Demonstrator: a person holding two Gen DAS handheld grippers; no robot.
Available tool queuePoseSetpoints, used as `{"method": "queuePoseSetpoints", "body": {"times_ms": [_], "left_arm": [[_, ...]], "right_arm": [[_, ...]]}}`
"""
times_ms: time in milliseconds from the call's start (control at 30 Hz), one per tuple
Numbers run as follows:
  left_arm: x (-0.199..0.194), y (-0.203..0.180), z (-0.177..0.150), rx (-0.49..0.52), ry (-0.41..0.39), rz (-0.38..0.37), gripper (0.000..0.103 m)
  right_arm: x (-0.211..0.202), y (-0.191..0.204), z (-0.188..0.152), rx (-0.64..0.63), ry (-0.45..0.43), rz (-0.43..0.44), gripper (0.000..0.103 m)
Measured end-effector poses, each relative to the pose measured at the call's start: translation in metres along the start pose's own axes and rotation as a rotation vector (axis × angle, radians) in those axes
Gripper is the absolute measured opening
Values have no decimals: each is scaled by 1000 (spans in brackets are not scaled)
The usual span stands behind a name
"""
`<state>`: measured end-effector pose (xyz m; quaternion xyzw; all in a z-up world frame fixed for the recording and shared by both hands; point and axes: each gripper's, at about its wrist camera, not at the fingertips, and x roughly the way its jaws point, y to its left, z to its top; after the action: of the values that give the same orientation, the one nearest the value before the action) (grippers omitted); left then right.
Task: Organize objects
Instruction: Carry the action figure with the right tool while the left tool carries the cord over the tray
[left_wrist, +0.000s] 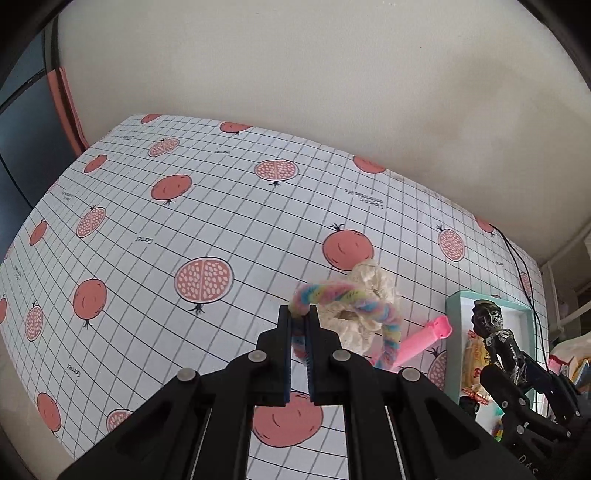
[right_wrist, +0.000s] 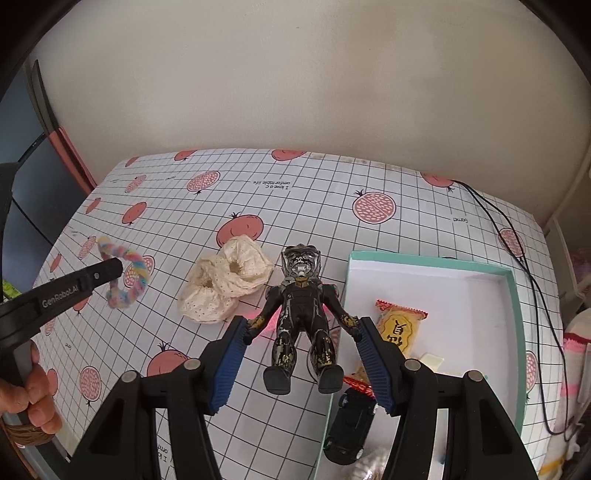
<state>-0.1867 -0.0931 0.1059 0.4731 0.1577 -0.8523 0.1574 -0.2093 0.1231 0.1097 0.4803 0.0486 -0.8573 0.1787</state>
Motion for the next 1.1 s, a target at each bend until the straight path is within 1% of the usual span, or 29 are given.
{"method": "queuePoseSetpoints", "body": {"times_ms": [167, 333, 667, 800, 967, 1100], "left_arm": [[-3, -42, -9, 43, 2, -60, 6], [-7, -89, -21, 107, 1, -107, 6], [3, -159, -48, 200, 54, -181, 6], [9, -179, -58, 236, 83, -204, 6], [18, -196, -71, 277, 119, -208, 6], [24, -203, -78, 309, 144, -202, 7]], "right_arm": [[-4, -26, -2, 32, -1, -25, 63], [-9, -52, -7, 59, 0, -49, 63], [-17, -115, -21, 145, 9, -107, 63], [-15, -136, -28, 179, 27, -126, 63], [-11, -154, -36, 223, 46, -142, 63], [-12, -165, -38, 265, 31, -142, 63]]}}
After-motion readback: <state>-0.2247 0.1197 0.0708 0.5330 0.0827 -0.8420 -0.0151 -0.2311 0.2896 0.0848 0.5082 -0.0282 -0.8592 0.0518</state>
